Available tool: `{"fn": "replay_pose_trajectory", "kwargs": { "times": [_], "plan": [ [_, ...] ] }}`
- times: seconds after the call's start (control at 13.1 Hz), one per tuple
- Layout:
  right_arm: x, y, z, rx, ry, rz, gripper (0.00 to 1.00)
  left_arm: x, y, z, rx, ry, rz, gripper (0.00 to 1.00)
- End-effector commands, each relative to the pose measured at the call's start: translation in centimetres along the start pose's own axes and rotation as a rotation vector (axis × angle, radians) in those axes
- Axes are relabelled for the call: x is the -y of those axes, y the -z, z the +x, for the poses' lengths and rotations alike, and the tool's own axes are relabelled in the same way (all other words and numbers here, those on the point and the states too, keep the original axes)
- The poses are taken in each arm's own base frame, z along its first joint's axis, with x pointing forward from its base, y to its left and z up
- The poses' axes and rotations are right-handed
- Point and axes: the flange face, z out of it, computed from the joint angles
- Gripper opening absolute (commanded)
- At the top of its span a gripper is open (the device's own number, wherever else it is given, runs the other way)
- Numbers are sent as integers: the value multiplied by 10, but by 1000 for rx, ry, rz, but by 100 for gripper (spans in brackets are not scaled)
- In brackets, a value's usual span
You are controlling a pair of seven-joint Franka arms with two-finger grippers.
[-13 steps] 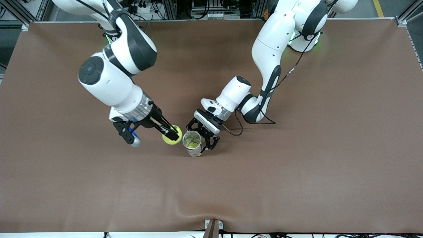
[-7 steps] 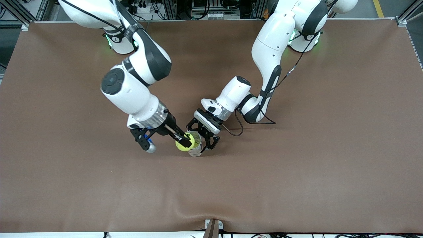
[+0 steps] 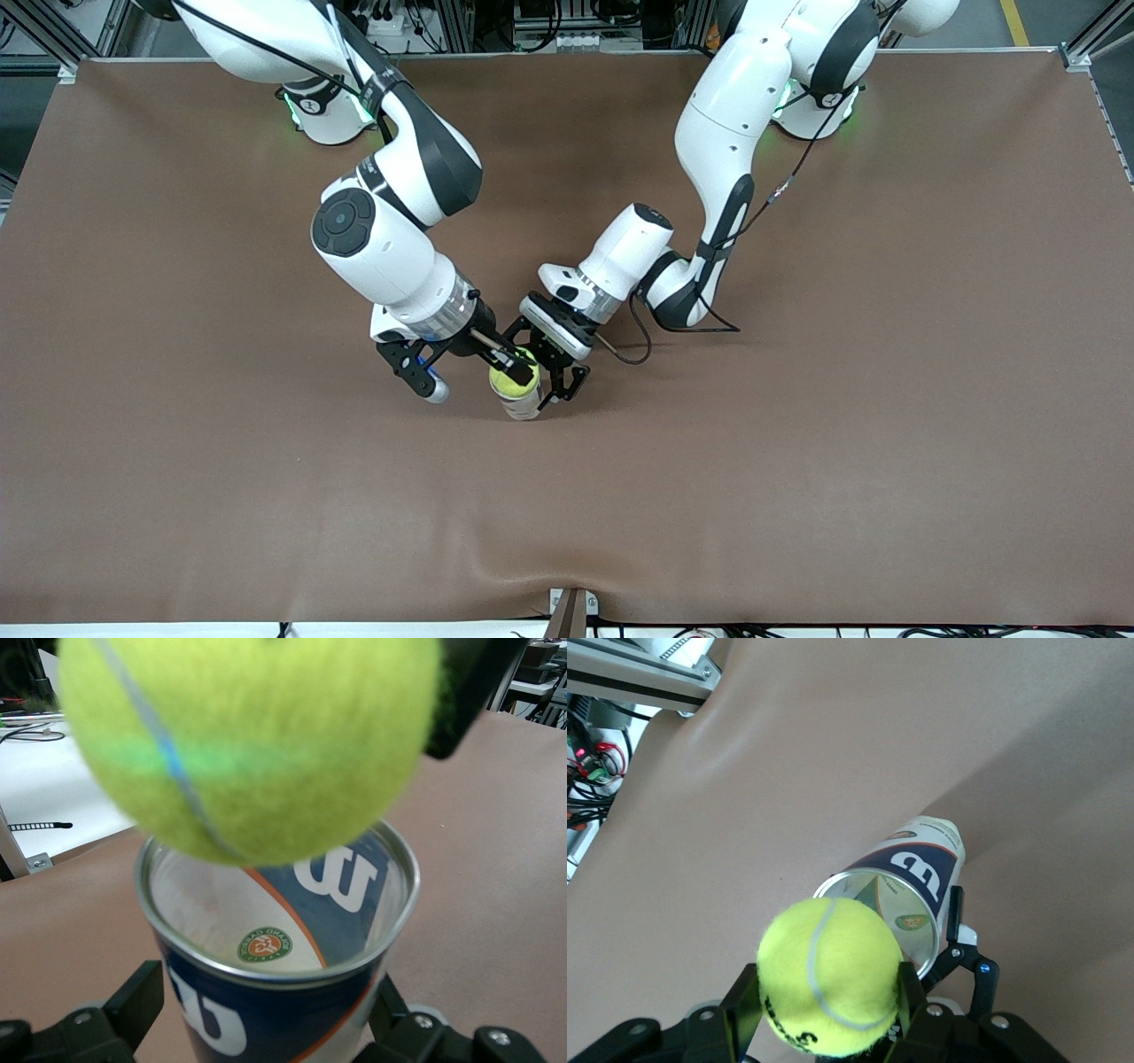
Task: Insert tennis ball vertically with right arm
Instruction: 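Drop the second ball into the can and withdraw the right gripper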
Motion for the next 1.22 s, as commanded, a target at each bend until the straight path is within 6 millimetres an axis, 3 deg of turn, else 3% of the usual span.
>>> {"fn": "replay_pose_trajectory", "kwargs": {
  "times": [0.0,0.31,0.38,0.54,0.69,0.99,1.15],
  "plan": [
    [0,-2,-1,-5,-2,-20,23,-1,10,6,-1,-5,3,100],
    [-2,1,4,-3,-10,-32,30,-1,10,5,0,-5,3,100],
    [-2,0,5,-2,-10,-33,40,-1,10,5,0,-5,3,100],
    [-3,0,6,-2,-12,-35,78,0,10,7,-2,-3,4,100],
    [-3,0,7,-1,-16,-34,92,0,12,10,-6,0,4,100],
    [-1,10,9,-3,-12,-24,92,-1,12,7,1,12,4,100],
    [-9,36,20,3,-8,-72,93,-3,13,3,11,22,1,100]
  ]
}}
